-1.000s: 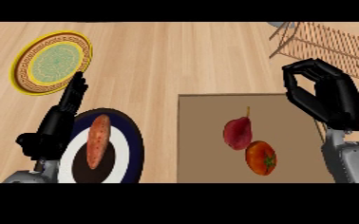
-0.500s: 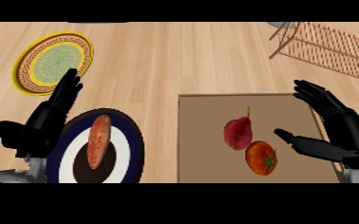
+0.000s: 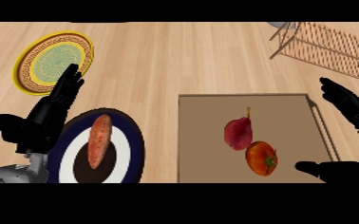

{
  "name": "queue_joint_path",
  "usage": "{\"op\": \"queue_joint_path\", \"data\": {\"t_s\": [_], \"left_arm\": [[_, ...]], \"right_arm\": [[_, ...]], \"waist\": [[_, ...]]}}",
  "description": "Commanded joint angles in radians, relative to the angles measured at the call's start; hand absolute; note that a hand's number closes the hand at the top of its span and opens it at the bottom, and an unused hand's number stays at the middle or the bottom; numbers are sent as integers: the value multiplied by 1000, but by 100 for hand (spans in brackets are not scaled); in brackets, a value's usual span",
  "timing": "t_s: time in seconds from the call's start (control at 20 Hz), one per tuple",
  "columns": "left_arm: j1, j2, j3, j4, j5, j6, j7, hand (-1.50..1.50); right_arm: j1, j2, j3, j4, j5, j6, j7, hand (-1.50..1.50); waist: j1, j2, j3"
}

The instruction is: Pick the pear from the tray and place it in the tiered shelf

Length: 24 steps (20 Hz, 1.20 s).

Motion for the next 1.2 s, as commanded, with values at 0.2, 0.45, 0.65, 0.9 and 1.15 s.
{"op": "queue_joint_path", "data": {"t_s": [0.2,0.45,0.65,0.9,1.15], "left_arm": [[-15,-37,18,-5,-14,-19,41,0],[1,-37,48,18,-22,-67,-2,0],[6,-45,47,20,-51,-64,-8,0],[41,-31,123,17,-11,-149,-28,0],[75,-102,91,30,-104,-118,-71,0]], "right_arm": [[-164,-30,102,-38,60,92,300,-150],[-309,19,189,8,124,127,465,-150],[-283,40,306,57,302,133,451,-150],[-360,134,332,120,366,170,518,-150],[-337,178,344,140,411,227,501,-150]], "waist": [[12,3,1],[16,3,0],[14,3,1],[13,2,1],[9,2,1]]}}
